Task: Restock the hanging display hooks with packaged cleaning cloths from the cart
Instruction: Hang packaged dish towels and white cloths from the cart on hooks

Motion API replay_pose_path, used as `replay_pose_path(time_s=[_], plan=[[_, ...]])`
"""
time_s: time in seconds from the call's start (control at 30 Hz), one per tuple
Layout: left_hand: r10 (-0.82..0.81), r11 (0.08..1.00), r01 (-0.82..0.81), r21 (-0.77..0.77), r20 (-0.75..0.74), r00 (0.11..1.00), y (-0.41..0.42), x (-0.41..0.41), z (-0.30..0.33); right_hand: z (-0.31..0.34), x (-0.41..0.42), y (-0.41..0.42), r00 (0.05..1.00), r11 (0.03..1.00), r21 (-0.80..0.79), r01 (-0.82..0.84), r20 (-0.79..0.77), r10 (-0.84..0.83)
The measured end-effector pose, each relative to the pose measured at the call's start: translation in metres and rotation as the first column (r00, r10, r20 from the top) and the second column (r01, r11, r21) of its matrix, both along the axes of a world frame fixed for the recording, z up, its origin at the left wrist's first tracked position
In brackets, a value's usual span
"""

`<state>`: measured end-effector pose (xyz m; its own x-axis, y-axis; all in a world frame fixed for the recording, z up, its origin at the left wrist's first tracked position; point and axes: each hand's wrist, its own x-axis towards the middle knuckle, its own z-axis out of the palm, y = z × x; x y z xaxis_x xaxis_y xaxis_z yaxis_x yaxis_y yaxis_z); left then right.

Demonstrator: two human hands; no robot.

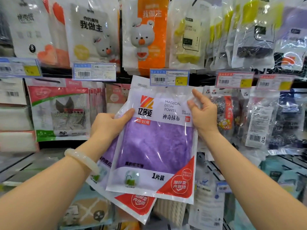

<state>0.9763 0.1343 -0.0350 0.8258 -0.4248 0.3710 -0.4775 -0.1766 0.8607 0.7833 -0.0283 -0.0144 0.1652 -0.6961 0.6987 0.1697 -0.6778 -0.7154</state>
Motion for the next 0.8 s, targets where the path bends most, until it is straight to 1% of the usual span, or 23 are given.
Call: replay_pose_path(time_s=[0.07,0.1,0.13,0.17,0.2,0.23,0.27,0.3,0.33,0.37,0.4,0.43,0.5,0.63,0.7,0.73,0.8], plan=[[0.004,1.0,-0.005,0.008,0.004,1.0,0.0,0.0,-0.003,0.002,0.001,0.0,0.998,0.998,0.049,-0.04,-0.042,0.042],[0.003,1.0,-0.003,0.017,0.006,1.0,-0.001,0.0,-0.004,0.003,0.001,-0.001,0.995,0.997,0.063,-0.045,-0.086,0.051],[-0.002,1.0,0.002,0.028,0.001,1.0,-0.001,0.0,-0.004,0.005,0.001,-0.002,0.987,0.998,0.053,-0.017,-0.157,0.025],[-0.005,0.999,0.005,0.04,-0.004,1.0,-0.001,0.0,-0.005,0.005,0.002,-0.002,0.966,0.998,0.007,0.058,-0.251,-0.055],[-0.006,0.999,0.006,0.047,-0.007,1.0,-0.001,0.001,-0.006,0.005,0.002,0.001,0.922,0.983,-0.084,0.164,-0.342,-0.183],[-0.002,0.998,0.002,0.056,-0.005,1.0,-0.001,0.002,-0.007,0.003,0.003,0.007,0.861,0.94,-0.221,0.261,-0.387,-0.33],[0.004,0.998,-0.004,0.066,0.005,1.0,0.0,0.003,-0.009,-0.001,0.006,0.016,0.815,0.872,-0.382,0.306,-0.368,-0.447],[0.011,0.997,-0.013,0.08,0.019,1.0,0.002,0.004,-0.011,-0.007,0.01,0.025,0.799,0.798,-0.529,0.29,-0.325,-0.506],[0.013,0.996,-0.016,0.089,0.029,1.0,0.003,0.005,-0.013,-0.014,0.015,0.033,0.799,0.729,-0.644,0.233,-0.301,-0.521],[0.015,0.996,-0.017,0.089,0.026,1.0,0.006,0.008,-0.015,-0.02,0.022,0.038,0.79,0.676,-0.722,0.147,-0.325,-0.519],[0.019,0.996,-0.02,0.083,0.015,1.0,0.009,0.011,-0.018,-0.026,0.029,0.041,0.758,0.66,-0.749,0.057,-0.398,-0.517],[0.028,0.996,-0.028,0.079,0.003,1.0,0.014,0.015,-0.021,-0.03,0.035,0.041,0.707,0.675,-0.738,-0.001,-0.478,-0.521],[0.055,0.996,-0.053,0.076,-0.023,0.998,0.025,0.027,-0.025,-0.033,0.047,0.031,0.61,0.725,-0.689,-0.024,-0.584,-0.535],[0.152,0.987,-0.15,0.057,-0.029,0.988,0.054,0.053,-0.033,-0.035,0.067,0.005,0.514,0.768,-0.64,-0.007,-0.661,-0.546],[0.189,0.981,-0.187,0.047,-0.062,0.98,0.069,0.061,-0.036,-0.034,0.075,-0.006,0.468,0.789,-0.614,-0.007,-0.699,-0.54],[0.199,0.98,-0.197,0.033,-0.086,0.976,0.076,0.064,-0.037,-0.033,0.079,-0.012,0.432,0.799,-0.601,-0.005,-0.722,-0.54],[0.224,0.974,-0.224,0.02,-0.117,0.967,0.09,0.068,-0.04,-0.03,0.084,-0.025,0.328,0.833,-0.553,-0.003,-0.788,-0.522]])
